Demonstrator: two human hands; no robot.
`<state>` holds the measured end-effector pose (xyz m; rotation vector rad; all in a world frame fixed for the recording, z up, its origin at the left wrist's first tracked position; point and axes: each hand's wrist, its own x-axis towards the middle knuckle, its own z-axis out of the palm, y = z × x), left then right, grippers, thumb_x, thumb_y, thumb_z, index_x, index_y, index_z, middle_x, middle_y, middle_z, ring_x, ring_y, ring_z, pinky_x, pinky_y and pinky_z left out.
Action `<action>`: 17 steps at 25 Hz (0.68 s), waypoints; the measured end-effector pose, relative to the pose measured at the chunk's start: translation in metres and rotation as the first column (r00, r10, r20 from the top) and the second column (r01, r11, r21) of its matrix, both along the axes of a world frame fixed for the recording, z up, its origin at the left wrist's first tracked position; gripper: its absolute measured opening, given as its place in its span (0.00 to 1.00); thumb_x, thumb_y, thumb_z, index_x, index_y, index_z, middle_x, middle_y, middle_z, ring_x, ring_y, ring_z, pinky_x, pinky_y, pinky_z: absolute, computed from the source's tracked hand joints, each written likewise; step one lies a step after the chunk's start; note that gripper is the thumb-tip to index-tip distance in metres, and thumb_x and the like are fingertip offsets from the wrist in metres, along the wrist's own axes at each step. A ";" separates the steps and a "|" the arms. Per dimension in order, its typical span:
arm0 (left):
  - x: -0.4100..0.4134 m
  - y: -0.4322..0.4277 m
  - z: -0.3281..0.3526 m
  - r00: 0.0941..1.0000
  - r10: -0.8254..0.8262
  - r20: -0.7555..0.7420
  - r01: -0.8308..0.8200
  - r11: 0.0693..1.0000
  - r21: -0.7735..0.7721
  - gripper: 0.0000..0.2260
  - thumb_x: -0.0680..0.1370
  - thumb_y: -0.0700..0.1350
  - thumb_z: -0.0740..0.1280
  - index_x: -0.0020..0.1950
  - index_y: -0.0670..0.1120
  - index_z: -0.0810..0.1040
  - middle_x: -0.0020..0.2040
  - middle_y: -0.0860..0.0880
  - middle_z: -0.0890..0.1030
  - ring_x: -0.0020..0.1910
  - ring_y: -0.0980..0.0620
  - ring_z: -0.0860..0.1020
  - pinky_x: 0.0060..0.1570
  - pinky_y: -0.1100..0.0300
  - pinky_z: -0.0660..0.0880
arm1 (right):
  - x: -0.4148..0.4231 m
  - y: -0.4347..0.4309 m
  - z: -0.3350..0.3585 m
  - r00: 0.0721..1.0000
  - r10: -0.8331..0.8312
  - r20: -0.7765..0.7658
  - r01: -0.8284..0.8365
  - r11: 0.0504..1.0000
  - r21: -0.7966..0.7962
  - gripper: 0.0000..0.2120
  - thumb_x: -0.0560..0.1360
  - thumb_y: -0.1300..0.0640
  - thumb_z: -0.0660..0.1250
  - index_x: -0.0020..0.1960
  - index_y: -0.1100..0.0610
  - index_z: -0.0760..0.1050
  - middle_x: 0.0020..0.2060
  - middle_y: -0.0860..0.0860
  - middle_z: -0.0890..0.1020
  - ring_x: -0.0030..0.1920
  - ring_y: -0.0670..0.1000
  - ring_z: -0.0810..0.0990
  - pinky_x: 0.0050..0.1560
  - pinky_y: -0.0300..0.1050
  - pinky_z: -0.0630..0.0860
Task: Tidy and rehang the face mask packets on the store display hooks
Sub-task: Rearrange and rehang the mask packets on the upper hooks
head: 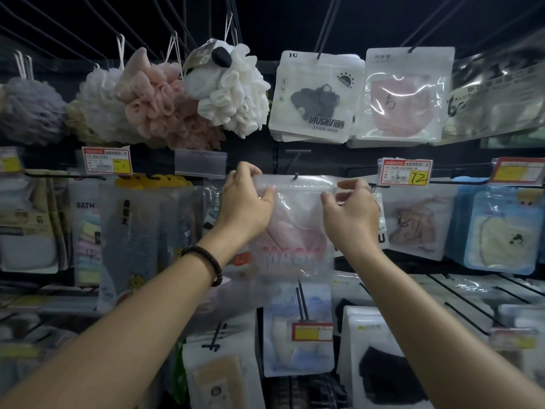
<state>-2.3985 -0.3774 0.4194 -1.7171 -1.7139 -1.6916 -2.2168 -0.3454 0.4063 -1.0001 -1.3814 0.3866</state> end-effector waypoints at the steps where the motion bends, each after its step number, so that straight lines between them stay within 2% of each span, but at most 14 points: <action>1: -0.004 -0.005 -0.006 1.000 -0.007 0.010 0.008 1.000 -0.004 0.16 0.82 0.50 0.72 0.65 0.49 0.71 0.57 0.51 0.77 0.53 0.51 0.77 0.52 0.57 0.76 | -0.001 -0.007 -0.006 1.000 -0.011 -0.019 0.012 1.000 0.025 0.14 0.82 0.53 0.72 0.64 0.50 0.71 0.57 0.50 0.77 0.55 0.50 0.78 0.58 0.50 0.78; 3: -0.018 -0.017 -0.027 0.999 -0.021 0.031 0.022 0.998 -0.051 0.18 0.81 0.51 0.73 0.66 0.50 0.70 0.52 0.52 0.79 0.49 0.54 0.79 0.48 0.56 0.79 | -0.008 -0.027 -0.028 0.998 -0.044 -0.044 0.049 0.992 0.115 0.15 0.81 0.55 0.72 0.63 0.49 0.70 0.59 0.51 0.74 0.56 0.50 0.75 0.57 0.47 0.74; 5: -0.038 -0.029 -0.056 0.999 -0.029 -0.017 0.026 0.990 -0.137 0.15 0.81 0.50 0.73 0.64 0.51 0.72 0.50 0.52 0.80 0.47 0.55 0.81 0.47 0.57 0.80 | -0.021 -0.047 -0.058 0.998 -0.004 -0.068 0.020 0.974 0.224 0.11 0.79 0.59 0.72 0.58 0.50 0.73 0.53 0.49 0.77 0.52 0.50 0.77 0.53 0.49 0.77; 6: -0.050 -0.034 -0.071 0.997 -0.032 -0.074 0.017 0.982 -0.186 0.11 0.81 0.50 0.73 0.61 0.52 0.74 0.49 0.53 0.81 0.46 0.56 0.81 0.46 0.57 0.80 | -0.029 -0.057 -0.074 0.995 0.071 -0.063 -0.056 0.973 0.224 0.08 0.79 0.61 0.72 0.54 0.51 0.76 0.48 0.48 0.80 0.47 0.49 0.79 0.49 0.51 0.79; 8: -0.077 -0.043 -0.098 0.979 -0.049 -0.199 -0.009 0.960 -0.280 0.05 0.80 0.49 0.73 0.52 0.55 0.77 0.46 0.56 0.81 0.44 0.58 0.81 0.45 0.58 0.78 | -0.047 -0.076 -0.106 0.966 0.256 -0.045 -0.249 0.961 0.120 0.08 0.78 0.62 0.72 0.47 0.50 0.79 0.39 0.46 0.82 0.40 0.50 0.82 0.43 0.54 0.81; 10: -0.100 -0.048 -0.119 0.942 -0.087 -0.325 -0.044 0.926 -0.376 0.07 0.80 0.51 0.74 0.47 0.58 0.76 0.47 0.59 0.79 0.47 0.58 0.80 0.47 0.58 0.77 | -0.067 -0.090 -0.141 0.917 0.394 -0.061 -0.395 0.919 -0.006 0.12 0.78 0.63 0.72 0.41 0.48 0.79 0.33 0.49 0.83 0.35 0.53 0.83 0.38 0.55 0.81; 12: -0.118 -0.047 -0.136 0.884 -0.112 -0.455 -0.113 0.891 -0.440 0.06 0.78 0.52 0.73 0.51 0.60 0.78 0.52 0.59 0.76 0.54 0.55 0.79 0.55 0.54 0.80 | -0.087 -0.101 -0.173 0.880 0.470 -0.073 -0.475 0.869 -0.140 0.11 0.77 0.60 0.72 0.40 0.47 0.80 0.33 0.51 0.83 0.34 0.56 0.83 0.37 0.58 0.83; 14: -0.128 -0.042 -0.149 0.856 -0.136 -0.498 -0.162 0.846 -0.509 0.16 0.79 0.55 0.71 0.66 0.57 0.78 0.63 0.57 0.76 0.65 0.53 0.77 0.65 0.49 0.79 | -0.103 -0.103 -0.194 0.851 0.498 -0.167 -0.525 0.804 -0.279 0.09 0.77 0.60 0.71 0.43 0.46 0.82 0.36 0.50 0.84 0.37 0.57 0.85 0.38 0.59 0.84; 15: -0.130 -0.040 -0.153 0.861 -0.159 -0.483 -0.152 0.826 -0.543 0.21 0.79 0.57 0.70 0.72 0.58 0.74 0.69 0.57 0.75 0.70 0.53 0.75 0.69 0.48 0.77 | -0.109 -0.102 -0.199 0.839 0.487 -0.243 -0.544 0.770 -0.333 0.10 0.78 0.62 0.71 0.46 0.46 0.83 0.38 0.51 0.85 0.37 0.56 0.85 0.37 0.56 0.84; 17: -0.133 -0.034 -0.157 0.856 -0.209 -0.473 -0.124 0.805 -0.580 0.27 0.79 0.59 0.69 0.79 0.61 0.68 0.78 0.58 0.71 0.76 0.54 0.71 0.75 0.47 0.73 | -0.118 -0.093 -0.201 0.827 0.444 -0.344 -0.558 0.721 -0.411 0.12 0.80 0.63 0.71 0.55 0.47 0.81 0.44 0.52 0.85 0.37 0.55 0.85 0.35 0.47 0.80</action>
